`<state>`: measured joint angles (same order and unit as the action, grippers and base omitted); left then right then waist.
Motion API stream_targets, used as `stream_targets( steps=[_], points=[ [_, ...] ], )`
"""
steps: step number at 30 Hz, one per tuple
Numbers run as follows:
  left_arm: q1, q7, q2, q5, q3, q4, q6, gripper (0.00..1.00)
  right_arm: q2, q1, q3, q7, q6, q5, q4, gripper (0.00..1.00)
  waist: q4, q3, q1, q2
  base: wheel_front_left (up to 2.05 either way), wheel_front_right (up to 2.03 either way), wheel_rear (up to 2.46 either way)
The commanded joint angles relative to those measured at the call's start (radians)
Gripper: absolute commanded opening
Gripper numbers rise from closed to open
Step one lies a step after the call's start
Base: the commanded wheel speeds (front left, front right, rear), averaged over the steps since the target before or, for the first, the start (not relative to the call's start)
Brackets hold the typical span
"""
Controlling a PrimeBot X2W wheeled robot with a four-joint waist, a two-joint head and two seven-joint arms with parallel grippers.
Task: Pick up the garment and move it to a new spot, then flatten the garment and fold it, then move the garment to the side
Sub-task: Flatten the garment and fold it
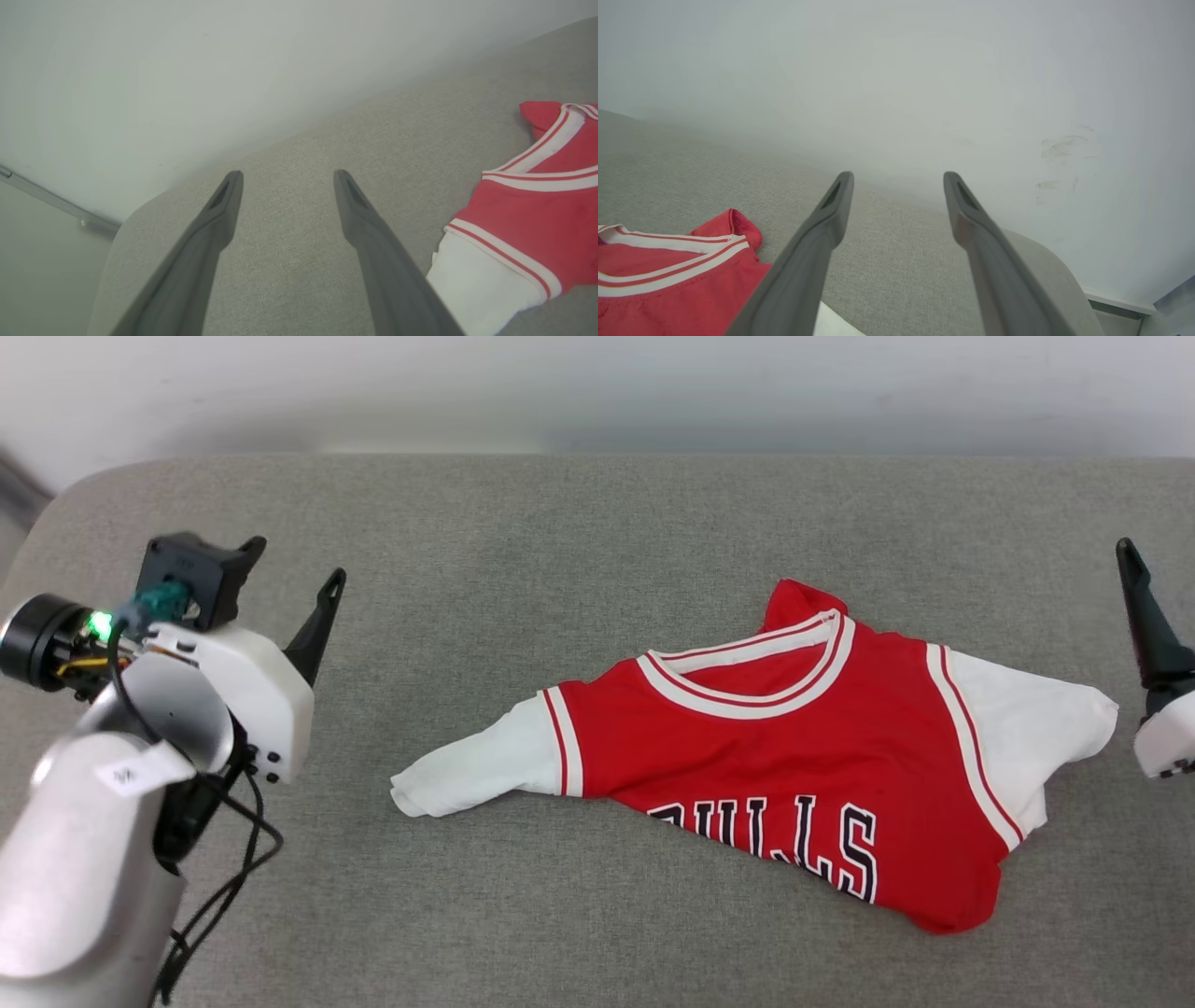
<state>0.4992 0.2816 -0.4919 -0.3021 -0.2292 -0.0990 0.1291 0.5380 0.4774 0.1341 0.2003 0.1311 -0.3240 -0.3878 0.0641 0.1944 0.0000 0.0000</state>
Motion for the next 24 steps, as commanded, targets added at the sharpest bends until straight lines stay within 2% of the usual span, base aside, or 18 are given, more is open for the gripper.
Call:
stream_targets(
  steps=[1, 4, 5, 10, 17, 24],
  points=[
    [0.027, 0.055, -0.035, -0.041, -0.028, 0.009, -0.001, 1.00, -0.025, -0.033, -0.016, -0.007, -0.001, 0.017, 0.032, 1.00, -0.004, 0.003, 0.0000, 0.0000, 0.00, 0.00, 0.00],
    [0.070, 0.205, -0.099, -0.165, -0.107, 0.024, -0.001, 1.00, -0.065, -0.088, -0.061, -0.023, -0.001, 0.057, 0.126, 1.00, -0.012, 0.010, 0.0000, 0.0000, 0.00, 0.00, 0.00],
    [0.112, 0.341, -0.157, -0.277, -0.181, 0.034, -0.001, 1.00, -0.104, -0.137, -0.086, -0.043, -0.001, 0.090, 0.205, 1.00, -0.021, 0.019, 0.0000, 0.0000, 0.00, 0.00, 0.00],
    [0.175, 0.523, -0.221, -0.425, -0.305, 0.035, -0.001, 1.00, -0.133, -0.184, -0.093, -0.082, -0.001, 0.115, 0.299, 1.00, -0.037, 0.040, 0.0000, 0.0000, 0.00, 0.00, 0.00],
    [0.257, 0.653, -0.249, -0.522, -0.461, 0.009, -0.001, 1.00, -0.136, -0.188, -0.080, -0.123, -0.001, 0.128, 0.359, 1.00, -0.062, 0.076, 0.0000, 0.0000, 0.00, 0.00, 0.00],
    [0.296, 0.684, -0.266, -0.549, -0.580, -0.049, -0.001, 1.00, -0.131, -0.151, -0.059, -0.128, -0.001, 0.120, 0.369, 1.00, -0.089, 0.110, 0.0000, 0.0000, 0.00, 0.00, 0.00]
  ],
)
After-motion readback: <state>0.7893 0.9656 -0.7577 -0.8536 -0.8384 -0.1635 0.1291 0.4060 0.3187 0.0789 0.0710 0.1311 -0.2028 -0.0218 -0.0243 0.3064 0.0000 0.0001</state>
